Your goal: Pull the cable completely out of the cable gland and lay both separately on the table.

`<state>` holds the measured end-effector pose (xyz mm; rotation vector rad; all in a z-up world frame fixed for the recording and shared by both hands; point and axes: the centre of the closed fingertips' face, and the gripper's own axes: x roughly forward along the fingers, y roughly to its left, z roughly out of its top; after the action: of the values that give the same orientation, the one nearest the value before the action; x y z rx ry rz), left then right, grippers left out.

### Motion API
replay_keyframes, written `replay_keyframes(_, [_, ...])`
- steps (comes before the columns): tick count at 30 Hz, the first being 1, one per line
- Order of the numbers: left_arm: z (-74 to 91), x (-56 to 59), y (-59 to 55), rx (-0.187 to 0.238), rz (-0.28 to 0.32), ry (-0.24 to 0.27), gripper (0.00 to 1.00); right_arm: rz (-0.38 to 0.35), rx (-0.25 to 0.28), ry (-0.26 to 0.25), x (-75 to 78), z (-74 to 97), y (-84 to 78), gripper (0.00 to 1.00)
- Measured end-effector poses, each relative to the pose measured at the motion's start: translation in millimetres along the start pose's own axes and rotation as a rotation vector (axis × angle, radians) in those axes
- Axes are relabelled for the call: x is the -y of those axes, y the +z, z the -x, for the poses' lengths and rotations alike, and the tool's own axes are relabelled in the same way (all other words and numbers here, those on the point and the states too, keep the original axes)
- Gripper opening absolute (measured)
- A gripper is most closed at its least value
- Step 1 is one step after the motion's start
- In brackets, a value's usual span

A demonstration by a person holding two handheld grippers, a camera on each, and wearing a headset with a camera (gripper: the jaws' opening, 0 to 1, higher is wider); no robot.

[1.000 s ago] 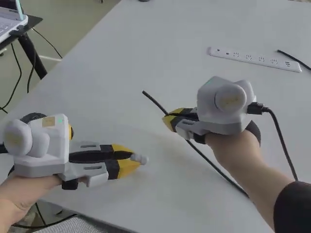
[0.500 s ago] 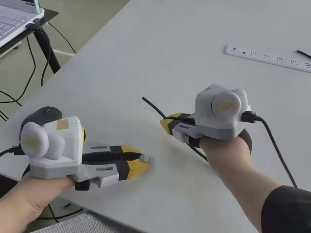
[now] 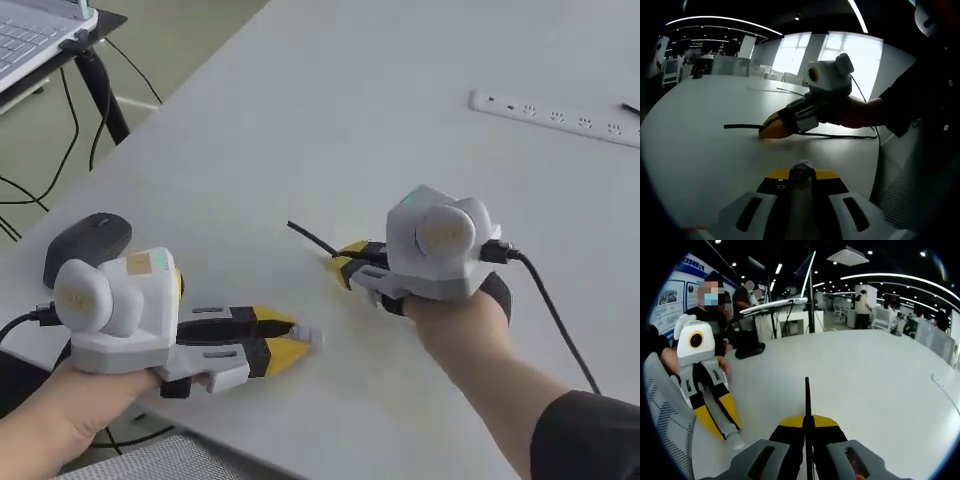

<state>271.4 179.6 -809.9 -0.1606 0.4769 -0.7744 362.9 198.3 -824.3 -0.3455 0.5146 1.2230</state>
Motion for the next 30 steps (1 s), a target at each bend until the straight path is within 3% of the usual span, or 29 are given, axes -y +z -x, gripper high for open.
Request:
replay_keyframes(9, [-0.7,-2.2,-2.6,0.004,-0.016,0.01,0.16,0.003,0.012,0.008,-0.4,2.0,3.5,0.0])
replay_keyframes(12, [-0.8,-2.2,-5.1,-0.001,-0.027,0.012,0.16,-0.014,0.018,0.014,-2.4,1.4,4.6,0.04])
replay_keyframes(21, [1.0,-1.3,-3.5,0.011,0.02,0.003,0.16,-0.02,0.023,0.016,-2.2,0.4,5.6,0.1])
replay_keyframes(28, [0.7,-1.4,1.8,0.03,0.041,0.001,0.34,-0.031,0.003,0.011,-1.1,5.2,2.2,0.17])
replay_keyframes(30, [1.0,-1.5,1.9,0.022,0.043,0.004,0.34,-0.024,-0.006,0.01,-1.3,9.0,0.1,0.18])
